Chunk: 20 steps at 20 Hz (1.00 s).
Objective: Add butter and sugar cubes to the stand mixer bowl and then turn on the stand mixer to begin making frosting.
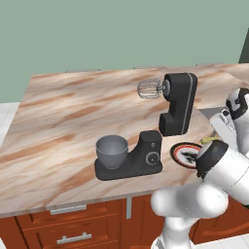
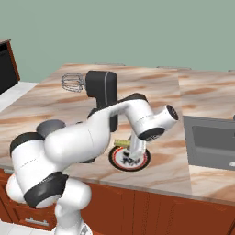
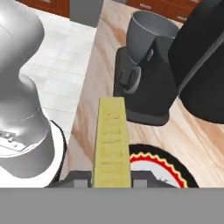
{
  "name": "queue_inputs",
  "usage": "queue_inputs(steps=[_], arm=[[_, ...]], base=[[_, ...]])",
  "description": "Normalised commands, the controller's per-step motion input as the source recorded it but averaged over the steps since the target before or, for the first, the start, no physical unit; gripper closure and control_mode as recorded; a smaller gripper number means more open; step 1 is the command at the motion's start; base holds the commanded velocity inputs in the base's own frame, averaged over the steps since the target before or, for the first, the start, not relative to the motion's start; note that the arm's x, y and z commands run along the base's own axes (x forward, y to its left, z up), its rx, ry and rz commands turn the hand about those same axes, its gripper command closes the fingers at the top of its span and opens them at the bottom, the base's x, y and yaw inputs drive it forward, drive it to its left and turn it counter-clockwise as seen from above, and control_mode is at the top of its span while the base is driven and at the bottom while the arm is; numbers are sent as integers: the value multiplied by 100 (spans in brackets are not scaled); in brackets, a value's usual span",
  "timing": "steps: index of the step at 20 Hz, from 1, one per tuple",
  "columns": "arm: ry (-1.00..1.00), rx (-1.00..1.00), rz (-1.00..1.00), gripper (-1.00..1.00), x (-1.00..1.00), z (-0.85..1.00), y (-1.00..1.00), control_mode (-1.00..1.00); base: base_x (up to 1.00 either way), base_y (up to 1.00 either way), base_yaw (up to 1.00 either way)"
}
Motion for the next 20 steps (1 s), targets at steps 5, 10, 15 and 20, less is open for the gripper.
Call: queue_inputs(steps=[5, 10, 15, 20], arm=[[0, -8, 0, 100, -75, 70, 97, -100], [0, -14, 0, 100, -57, 58, 100, -100], [2, -18, -7, 100, -12, 54, 100, -100], [13, -22, -15, 100, 7, 36, 100, -100]], base=[[0, 0, 0], [0, 0, 0], [0, 0, 0], [0, 0, 0]])
